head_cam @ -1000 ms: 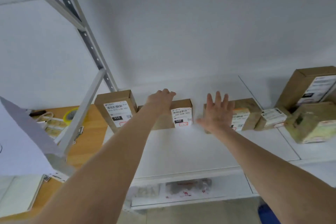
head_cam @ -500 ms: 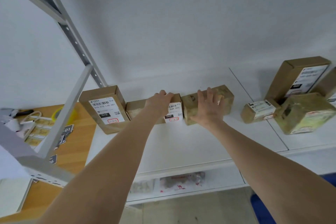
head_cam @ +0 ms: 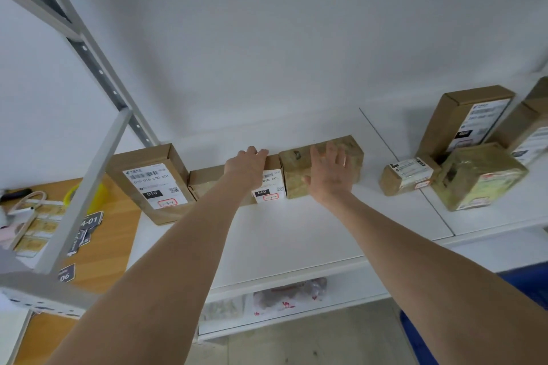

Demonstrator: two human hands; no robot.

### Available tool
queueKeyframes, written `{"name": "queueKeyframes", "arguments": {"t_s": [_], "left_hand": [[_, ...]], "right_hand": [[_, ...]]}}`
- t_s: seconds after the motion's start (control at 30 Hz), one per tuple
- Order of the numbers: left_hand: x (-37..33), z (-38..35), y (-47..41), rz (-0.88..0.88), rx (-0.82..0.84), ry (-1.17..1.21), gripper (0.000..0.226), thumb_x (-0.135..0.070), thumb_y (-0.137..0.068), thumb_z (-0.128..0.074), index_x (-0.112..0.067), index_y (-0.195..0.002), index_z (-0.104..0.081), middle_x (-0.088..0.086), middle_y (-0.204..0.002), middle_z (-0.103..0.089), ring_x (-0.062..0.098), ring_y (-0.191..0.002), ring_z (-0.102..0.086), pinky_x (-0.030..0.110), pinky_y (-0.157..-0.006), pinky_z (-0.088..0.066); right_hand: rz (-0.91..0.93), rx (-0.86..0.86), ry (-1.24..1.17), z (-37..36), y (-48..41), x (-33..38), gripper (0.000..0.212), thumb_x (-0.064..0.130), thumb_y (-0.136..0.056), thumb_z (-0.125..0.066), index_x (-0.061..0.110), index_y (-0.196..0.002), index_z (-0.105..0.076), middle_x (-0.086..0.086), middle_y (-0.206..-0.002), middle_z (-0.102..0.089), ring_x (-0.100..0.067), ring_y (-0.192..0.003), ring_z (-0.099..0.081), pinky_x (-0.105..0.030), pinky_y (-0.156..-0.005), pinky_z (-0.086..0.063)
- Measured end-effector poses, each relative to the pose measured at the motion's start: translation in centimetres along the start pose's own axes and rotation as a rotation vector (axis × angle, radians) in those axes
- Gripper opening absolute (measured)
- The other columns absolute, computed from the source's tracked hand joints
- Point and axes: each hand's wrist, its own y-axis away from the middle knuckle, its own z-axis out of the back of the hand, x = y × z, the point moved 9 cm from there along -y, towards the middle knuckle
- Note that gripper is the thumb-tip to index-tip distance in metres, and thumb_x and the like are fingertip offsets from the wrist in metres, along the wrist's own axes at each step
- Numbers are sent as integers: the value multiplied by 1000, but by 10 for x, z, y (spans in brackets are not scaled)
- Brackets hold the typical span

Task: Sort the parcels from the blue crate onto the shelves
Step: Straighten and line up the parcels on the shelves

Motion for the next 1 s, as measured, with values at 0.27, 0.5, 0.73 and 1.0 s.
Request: {"name": "queueKeyframes", "arguments": {"t_s": [0.27,0.5,0.73,1.0], "left_hand": [[-117,24,-10,-238,-91,76,56,-14,-88,-54,-17,-140,-33,6,-136,-38,26,-123,-42,39,-84,-48],[-171,9,-33,-222,-47,70,78,-16,-89,-58,-24,-151,-11,14,-155,-13,30,-144,-16,42,-111,-27],[-168,3,-40,-154,-36,66,74,-6,-88,-52,-34,-148,-18,12,-150,-24,31,-135,-31,40,-101,-39],[-166,7,-54,-91,-2,80,92,-24,-83,-68,-28,-151,-6,10,-154,-16,31,-139,-23,43,-107,-34]], "right_hand": [[-263,-11,27,8,7,-127,81,27,-95,-51,15,-153,4,-14,-159,14,-36,-146,9,-47,-119,-3],[-312,101,27,-20,0,-177,73,23,-90,-55,9,-149,-15,-18,-156,-9,-41,-142,-11,-45,-116,-22],[-144,146,-58,-26,-22,-157,75,17,-91,-55,13,-151,-11,-11,-160,-2,-33,-147,-2,-39,-116,-23],[-66,13,-68,-7,-32,-165,66,14,-87,-57,20,-146,-26,-12,-154,-16,-28,-142,-17,-37,-110,-29]]}}
